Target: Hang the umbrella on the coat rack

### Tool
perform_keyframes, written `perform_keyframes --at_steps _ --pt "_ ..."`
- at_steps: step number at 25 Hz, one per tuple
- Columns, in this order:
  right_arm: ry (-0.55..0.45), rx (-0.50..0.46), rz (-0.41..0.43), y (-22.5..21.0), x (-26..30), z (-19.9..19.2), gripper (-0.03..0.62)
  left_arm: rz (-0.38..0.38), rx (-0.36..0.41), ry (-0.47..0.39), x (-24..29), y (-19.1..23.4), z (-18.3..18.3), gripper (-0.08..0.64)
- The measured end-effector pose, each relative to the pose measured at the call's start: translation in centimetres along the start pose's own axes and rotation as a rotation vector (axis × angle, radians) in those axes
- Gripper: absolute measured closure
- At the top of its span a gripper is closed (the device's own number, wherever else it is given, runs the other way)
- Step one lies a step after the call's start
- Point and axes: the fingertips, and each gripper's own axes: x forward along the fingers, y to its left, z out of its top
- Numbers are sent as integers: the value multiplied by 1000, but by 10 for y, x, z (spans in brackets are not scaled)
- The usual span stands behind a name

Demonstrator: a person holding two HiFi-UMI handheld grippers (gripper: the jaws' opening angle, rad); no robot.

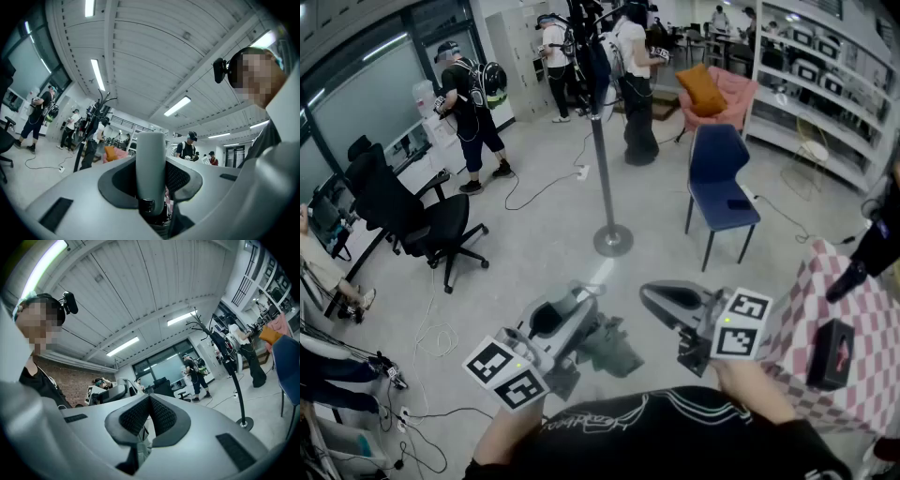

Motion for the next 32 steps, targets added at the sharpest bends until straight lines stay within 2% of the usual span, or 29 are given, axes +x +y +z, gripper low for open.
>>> perform_keyframes --at_steps 8,14,20,26,32 --pt "-16 -10 2 3 -20 2 580 -16 9 -2 6 -21 -4 426" --pt "-29 27 5 -5 -26 -2 580 23 -1 5 6 -18 -10 426" --pt "-23 57 -3 -26 -16 -3 580 49 -51 19 12 7 -15 426" --pt "-11 75 -36 -55 5 -2 580 38 -50 9 26 44 -8 426" --pt "-11 84 -87 -102 27 9 580 -3 -75 25 60 90 -3 426"
